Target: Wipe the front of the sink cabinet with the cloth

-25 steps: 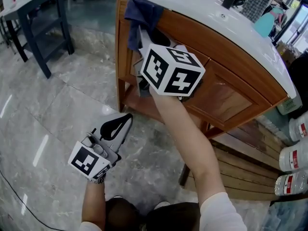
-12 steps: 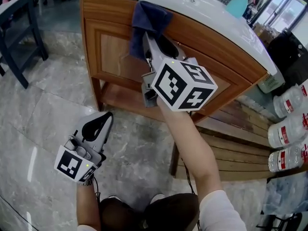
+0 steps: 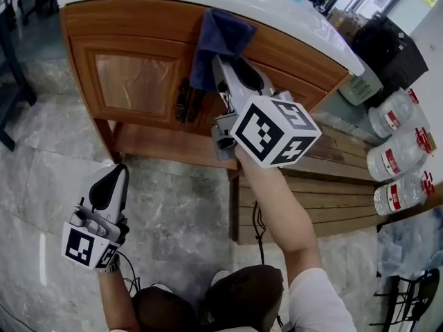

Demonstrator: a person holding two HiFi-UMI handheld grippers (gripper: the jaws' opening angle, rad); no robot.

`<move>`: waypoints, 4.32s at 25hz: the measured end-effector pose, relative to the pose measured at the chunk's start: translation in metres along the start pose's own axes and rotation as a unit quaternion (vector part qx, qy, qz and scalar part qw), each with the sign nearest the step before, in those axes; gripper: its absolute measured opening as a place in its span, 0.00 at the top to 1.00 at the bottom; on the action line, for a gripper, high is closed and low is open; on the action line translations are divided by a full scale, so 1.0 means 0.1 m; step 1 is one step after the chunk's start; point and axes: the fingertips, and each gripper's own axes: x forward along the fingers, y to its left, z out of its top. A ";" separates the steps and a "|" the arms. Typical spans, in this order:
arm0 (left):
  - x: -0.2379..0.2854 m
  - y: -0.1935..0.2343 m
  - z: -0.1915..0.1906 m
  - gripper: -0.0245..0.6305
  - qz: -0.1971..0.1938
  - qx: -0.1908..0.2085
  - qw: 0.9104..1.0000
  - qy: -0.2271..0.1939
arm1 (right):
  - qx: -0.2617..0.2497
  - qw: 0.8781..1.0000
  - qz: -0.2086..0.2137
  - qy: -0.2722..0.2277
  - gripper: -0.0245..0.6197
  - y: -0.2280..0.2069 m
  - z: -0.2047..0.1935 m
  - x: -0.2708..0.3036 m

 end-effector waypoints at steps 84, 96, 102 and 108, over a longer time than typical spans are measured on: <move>-0.35 -0.31 0.55 0.96 0.058 0.091 0.994 -0.017 | -0.010 0.991 0.112 0.074 0.86 1.91 -1.25 1.58; -0.34 -0.28 0.46 0.96 0.054 0.088 0.995 0.006 | 0.061 0.992 0.090 0.065 0.86 1.54 -1.11 1.40; -0.29 -0.36 0.42 0.96 0.040 0.100 0.994 0.010 | 0.053 0.994 0.074 0.058 0.86 1.31 -1.12 1.21; -0.30 -0.35 0.41 0.96 0.040 0.093 0.995 0.011 | 0.054 0.996 0.052 0.041 0.86 1.00 -1.08 0.94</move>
